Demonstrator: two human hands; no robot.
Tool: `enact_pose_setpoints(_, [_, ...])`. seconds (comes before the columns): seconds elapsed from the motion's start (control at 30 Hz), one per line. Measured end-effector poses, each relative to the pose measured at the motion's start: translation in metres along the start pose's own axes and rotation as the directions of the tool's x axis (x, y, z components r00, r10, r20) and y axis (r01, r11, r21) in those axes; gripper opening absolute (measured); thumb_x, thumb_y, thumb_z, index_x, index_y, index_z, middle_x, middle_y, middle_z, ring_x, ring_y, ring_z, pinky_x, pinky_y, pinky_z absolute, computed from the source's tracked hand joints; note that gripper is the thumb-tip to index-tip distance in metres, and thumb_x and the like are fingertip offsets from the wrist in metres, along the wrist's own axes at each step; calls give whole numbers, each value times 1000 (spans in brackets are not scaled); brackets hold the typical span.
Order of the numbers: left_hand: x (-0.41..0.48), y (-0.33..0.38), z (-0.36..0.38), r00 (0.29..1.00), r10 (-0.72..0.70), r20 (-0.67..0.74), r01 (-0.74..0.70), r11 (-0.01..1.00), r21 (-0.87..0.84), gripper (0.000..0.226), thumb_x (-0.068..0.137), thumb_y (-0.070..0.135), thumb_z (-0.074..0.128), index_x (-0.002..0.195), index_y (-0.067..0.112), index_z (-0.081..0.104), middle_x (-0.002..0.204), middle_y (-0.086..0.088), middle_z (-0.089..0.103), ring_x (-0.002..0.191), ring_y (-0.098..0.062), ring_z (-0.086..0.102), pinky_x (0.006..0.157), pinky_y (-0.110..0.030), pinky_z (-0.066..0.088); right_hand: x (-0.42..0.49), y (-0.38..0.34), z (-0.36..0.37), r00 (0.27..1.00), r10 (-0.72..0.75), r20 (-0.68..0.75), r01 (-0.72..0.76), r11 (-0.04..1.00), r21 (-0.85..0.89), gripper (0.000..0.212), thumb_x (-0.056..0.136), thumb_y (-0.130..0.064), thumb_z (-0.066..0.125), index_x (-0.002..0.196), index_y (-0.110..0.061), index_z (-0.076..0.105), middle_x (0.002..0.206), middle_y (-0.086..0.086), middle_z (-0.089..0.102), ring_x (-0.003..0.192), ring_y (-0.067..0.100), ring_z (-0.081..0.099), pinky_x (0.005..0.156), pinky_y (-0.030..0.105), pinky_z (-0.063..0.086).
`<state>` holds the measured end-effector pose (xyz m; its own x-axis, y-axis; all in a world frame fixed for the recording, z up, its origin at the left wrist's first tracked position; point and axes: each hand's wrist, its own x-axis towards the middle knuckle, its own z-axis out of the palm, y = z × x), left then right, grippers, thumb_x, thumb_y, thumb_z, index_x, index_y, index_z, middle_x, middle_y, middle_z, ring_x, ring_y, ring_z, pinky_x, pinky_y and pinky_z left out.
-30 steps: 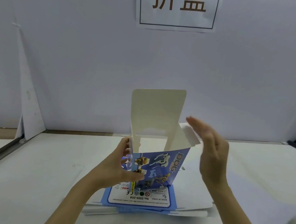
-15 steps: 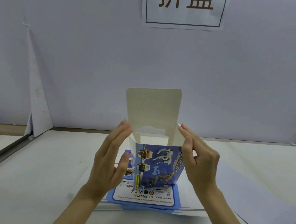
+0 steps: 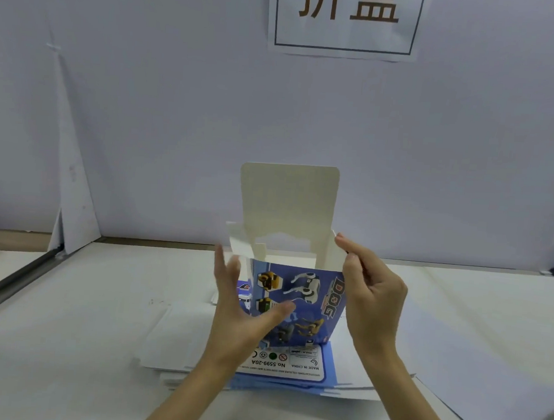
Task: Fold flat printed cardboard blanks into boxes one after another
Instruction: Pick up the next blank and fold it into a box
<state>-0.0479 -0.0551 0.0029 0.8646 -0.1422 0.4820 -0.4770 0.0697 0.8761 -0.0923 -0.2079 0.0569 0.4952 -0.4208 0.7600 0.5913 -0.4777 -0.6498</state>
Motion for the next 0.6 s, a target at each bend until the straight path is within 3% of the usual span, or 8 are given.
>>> enact_pose_setpoints(0.07, [4, 0, -6, 993, -98, 71, 96, 995, 35, 95, 56, 39, 84, 137, 35, 35, 124, 15, 59, 113, -7, 60, 74, -22, 58, 6, -4, -8, 999, 19, 28, -20, 1000, 13, 25, 89, -17, 56, 102, -36, 64, 96, -7, 74, 75, 4, 68, 61, 21, 55])
enact_pose_setpoints(0.13, [8, 0, -19, 988, -117, 105, 106, 989, 101, 74, 52, 42, 89, 116, 24, 56, 99, 18, 69, 97, -6, 67, 67, -18, 56, 23, -11, -22, 997, -14, 78, 16, 1000, -18, 27, 88, -19, 64, 112, -30, 62, 99, -8, 72, 91, 6, 69, 79, 27, 56])
enact_pose_setpoints(0.27, [5, 8, -33, 941, -120, 317, 91, 990, 104, 69, 40, 63, 87, 103, 47, 65, 101, 22, 71, 99, -3, 67, 71, -16, 55, 77, -39, -35, 922, -55, 383, 78, 996, -47, 32, 77, -41, 71, 108, -36, 62, 103, -14, 69, 95, 5, 65, 86, 22, 50])
enact_pose_setpoints(0.33, [3, 10, -34, 930, -151, 334, 131, 988, 81, 60, 40, 62, 86, 96, 59, 65, 96, 30, 69, 95, 4, 66, 67, -14, 55, 98, -52, -28, 805, -70, 590, 89, 996, -3, 11, 77, -40, 73, 84, -31, 70, 82, -17, 70, 74, 1, 65, 70, 15, 50])
enact_pose_setpoints(0.4, [1, 9, -33, 932, -200, 304, 162, 976, 145, 42, 48, 51, 85, 86, 54, 69, 80, 38, 66, 84, 16, 63, 62, -8, 53, 113, -55, -19, 726, -25, 688, -29, 997, 67, 14, 77, -33, 77, 72, -22, 72, 70, -13, 70, 63, 1, 63, 59, 13, 48])
enact_pose_setpoints(0.5, [1, 7, -31, 924, -276, 264, 225, 952, 207, 42, 50, 44, 81, 85, 43, 59, 65, 43, 59, 73, 22, 59, 51, 0, 43, 130, -40, -4, 620, 325, 714, -440, 898, -26, 26, 67, -32, 75, 83, -13, 71, 78, -1, 73, 68, 12, 67, 62, 20, 54])
enact_pose_setpoints(0.53, [1, 6, -30, 920, -287, 267, 238, 950, 202, 50, 45, 52, 81, 88, 43, 57, 66, 43, 60, 74, 22, 59, 51, -1, 43, 130, -30, 1, 515, 467, 719, -569, 813, -122, 31, 69, -30, 74, 92, -9, 69, 82, 4, 72, 69, 16, 66, 66, 26, 56])
enact_pose_setpoints(0.6, [0, 5, -31, 910, -310, 275, 273, 947, 167, 71, 29, 73, 78, 90, 42, 58, 70, 39, 63, 76, 18, 62, 54, -2, 45, 121, -9, 8, 294, 655, 696, -638, 677, -368, 34, 85, -20, 66, 112, -1, 64, 83, 9, 66, 66, 18, 62, 68, 30, 54])
